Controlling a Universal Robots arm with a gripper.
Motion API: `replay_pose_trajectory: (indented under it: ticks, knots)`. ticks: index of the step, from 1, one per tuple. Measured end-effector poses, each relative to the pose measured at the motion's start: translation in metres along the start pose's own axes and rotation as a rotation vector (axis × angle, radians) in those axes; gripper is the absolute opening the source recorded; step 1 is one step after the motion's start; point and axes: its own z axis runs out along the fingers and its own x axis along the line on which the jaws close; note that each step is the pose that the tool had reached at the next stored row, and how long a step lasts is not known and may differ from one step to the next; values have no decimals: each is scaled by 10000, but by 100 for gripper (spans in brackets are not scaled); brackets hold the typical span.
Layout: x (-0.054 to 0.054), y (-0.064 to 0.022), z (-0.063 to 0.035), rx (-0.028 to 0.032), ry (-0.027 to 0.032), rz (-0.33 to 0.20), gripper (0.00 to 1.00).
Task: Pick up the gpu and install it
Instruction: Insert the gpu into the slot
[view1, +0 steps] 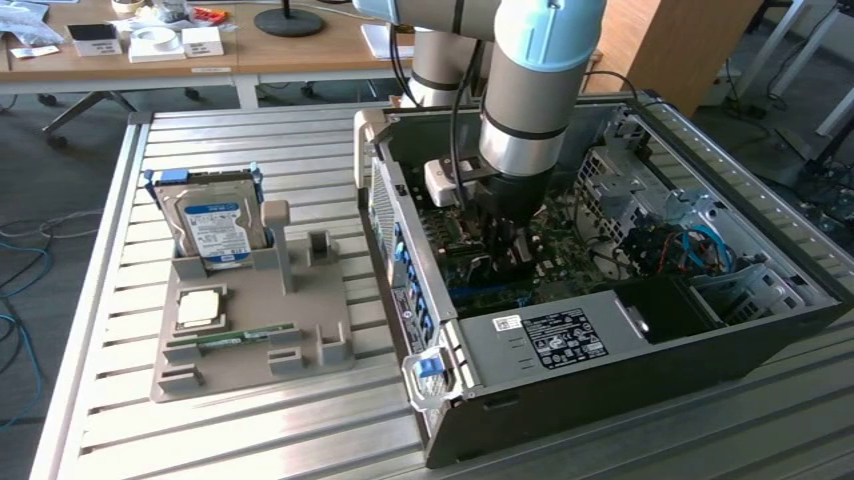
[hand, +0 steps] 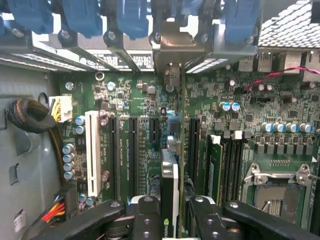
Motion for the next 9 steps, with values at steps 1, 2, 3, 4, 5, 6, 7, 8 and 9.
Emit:
replay_pose_trajectory:
  ticks: [1, 2, 3, 4, 5, 6, 7, 8, 9]
  knots:
    - [0, 0, 0, 0, 0, 0, 27]
    - [0, 0, 0, 0, -1, 0, 27]
    - [0, 0, 0, 1, 0, 0, 27]
    - [0, 0, 0, 0, -1, 0, 27]
    - [0, 0, 0, 0, 0, 0, 27]
    - [0, 0, 1, -1, 1, 0, 27]
    - [0, 0, 3, -2, 2, -1, 27]
    - [0, 0, 4, -1, 2, -1, 27]
    - [0, 0, 4, -1, 2, -1, 27]
